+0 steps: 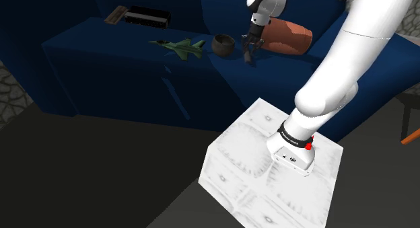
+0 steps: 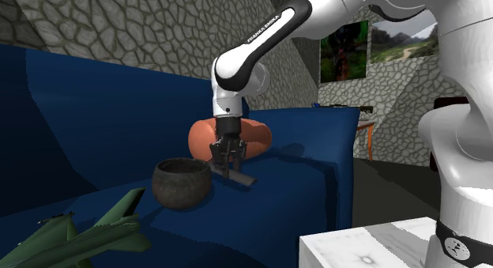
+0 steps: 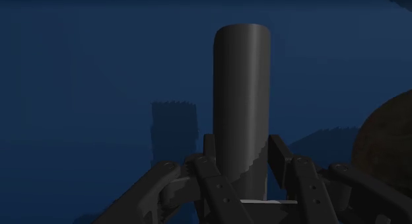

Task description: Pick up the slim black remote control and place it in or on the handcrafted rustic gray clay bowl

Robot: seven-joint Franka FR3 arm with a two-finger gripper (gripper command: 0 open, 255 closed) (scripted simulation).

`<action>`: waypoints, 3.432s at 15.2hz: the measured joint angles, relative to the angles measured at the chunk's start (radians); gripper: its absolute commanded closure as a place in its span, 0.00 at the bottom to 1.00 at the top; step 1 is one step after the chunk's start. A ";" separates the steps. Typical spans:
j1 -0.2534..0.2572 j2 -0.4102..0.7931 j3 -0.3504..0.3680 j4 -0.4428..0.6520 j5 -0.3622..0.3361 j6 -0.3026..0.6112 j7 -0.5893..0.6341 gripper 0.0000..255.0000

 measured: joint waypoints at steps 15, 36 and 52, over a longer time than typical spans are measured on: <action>0.005 -0.089 -0.005 0.104 -0.042 -0.185 0.040 1.00; 0.018 -0.113 0.006 0.329 -0.054 -0.430 0.090 1.00; 0.115 0.099 0.095 0.505 0.009 -0.383 0.266 1.00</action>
